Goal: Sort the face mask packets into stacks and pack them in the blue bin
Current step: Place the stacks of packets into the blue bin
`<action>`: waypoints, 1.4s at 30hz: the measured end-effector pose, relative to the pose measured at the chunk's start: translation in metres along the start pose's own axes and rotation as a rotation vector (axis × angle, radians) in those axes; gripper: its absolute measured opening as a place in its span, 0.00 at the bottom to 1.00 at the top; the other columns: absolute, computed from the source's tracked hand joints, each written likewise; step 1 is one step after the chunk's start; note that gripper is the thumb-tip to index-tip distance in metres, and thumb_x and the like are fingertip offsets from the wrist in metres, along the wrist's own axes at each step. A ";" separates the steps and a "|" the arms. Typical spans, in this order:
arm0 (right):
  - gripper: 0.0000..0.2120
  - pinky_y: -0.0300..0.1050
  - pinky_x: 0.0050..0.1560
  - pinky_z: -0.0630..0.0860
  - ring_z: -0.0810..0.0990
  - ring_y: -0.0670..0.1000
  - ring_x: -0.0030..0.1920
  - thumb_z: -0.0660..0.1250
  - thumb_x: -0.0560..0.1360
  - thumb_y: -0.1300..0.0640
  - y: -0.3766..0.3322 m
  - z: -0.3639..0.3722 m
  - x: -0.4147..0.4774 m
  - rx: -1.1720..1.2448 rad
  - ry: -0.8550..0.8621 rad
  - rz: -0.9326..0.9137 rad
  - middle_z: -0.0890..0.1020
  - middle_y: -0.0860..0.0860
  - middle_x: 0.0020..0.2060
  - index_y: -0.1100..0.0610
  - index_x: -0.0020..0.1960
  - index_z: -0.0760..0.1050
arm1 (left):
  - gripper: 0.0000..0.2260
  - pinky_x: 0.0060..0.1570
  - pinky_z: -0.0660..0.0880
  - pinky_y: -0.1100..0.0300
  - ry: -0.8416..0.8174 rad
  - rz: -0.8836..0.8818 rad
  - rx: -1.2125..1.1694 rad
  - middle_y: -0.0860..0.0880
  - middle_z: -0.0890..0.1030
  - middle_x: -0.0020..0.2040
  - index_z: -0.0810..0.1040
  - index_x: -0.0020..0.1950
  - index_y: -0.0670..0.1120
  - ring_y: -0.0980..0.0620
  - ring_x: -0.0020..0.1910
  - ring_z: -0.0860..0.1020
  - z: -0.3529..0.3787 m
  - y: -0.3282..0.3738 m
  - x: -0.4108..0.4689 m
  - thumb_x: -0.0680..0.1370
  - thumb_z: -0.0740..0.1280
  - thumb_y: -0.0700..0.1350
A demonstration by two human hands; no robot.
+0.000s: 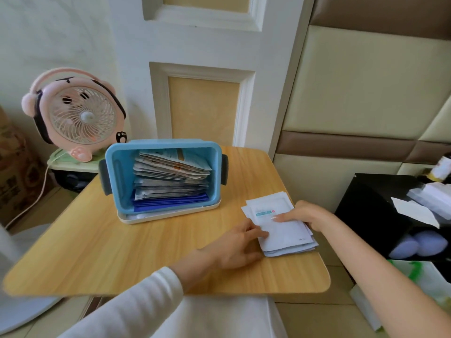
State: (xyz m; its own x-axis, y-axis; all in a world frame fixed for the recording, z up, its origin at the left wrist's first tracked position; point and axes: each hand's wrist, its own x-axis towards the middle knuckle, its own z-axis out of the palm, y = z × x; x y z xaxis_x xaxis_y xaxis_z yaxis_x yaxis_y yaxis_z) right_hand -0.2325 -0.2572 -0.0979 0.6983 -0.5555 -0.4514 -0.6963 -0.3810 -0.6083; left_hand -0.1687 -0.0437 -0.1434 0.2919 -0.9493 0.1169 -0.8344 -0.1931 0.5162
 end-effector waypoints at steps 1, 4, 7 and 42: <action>0.23 0.49 0.49 0.79 0.82 0.53 0.46 0.79 0.63 0.51 -0.003 -0.001 -0.002 0.046 -0.024 -0.021 0.83 0.54 0.46 0.60 0.52 0.77 | 0.23 0.64 0.57 0.70 -0.007 0.001 -0.005 0.49 0.63 0.71 0.66 0.72 0.51 0.53 0.69 0.65 0.000 -0.002 -0.004 0.77 0.65 0.49; 0.21 0.54 0.54 0.79 0.83 0.54 0.49 0.78 0.65 0.60 -0.020 0.002 -0.014 0.102 -0.079 -0.158 0.83 0.54 0.50 0.57 0.55 0.76 | 0.19 0.64 0.62 0.69 0.051 0.011 -0.075 0.49 0.70 0.68 0.72 0.67 0.47 0.53 0.66 0.69 -0.002 -0.010 -0.012 0.76 0.66 0.47; 0.19 0.48 0.49 0.78 0.81 0.52 0.47 0.76 0.66 0.63 -0.046 0.010 -0.032 -0.089 -0.049 -0.364 0.81 0.51 0.48 0.57 0.54 0.74 | 0.20 0.55 0.67 0.71 0.398 -0.213 -0.255 0.50 0.73 0.59 0.71 0.62 0.44 0.52 0.59 0.73 -0.009 -0.020 -0.019 0.73 0.71 0.45; 0.23 0.35 0.51 0.77 0.80 0.46 0.53 0.70 0.68 0.73 -0.012 0.092 -0.032 0.689 0.026 -0.632 0.81 0.52 0.52 0.57 0.59 0.70 | 0.25 0.45 0.77 0.67 0.519 -0.351 -0.912 0.50 0.77 0.56 0.63 0.65 0.48 0.56 0.53 0.78 -0.032 -0.032 -0.047 0.73 0.67 0.31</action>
State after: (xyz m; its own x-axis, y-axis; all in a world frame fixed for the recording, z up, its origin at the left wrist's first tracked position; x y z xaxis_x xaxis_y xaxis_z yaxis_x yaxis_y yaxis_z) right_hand -0.2310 -0.1669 -0.1368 0.9041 -0.4142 0.1048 0.0692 -0.1002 -0.9926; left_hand -0.1407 0.0149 -0.1378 0.7834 -0.6172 0.0728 -0.0719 0.0265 0.9971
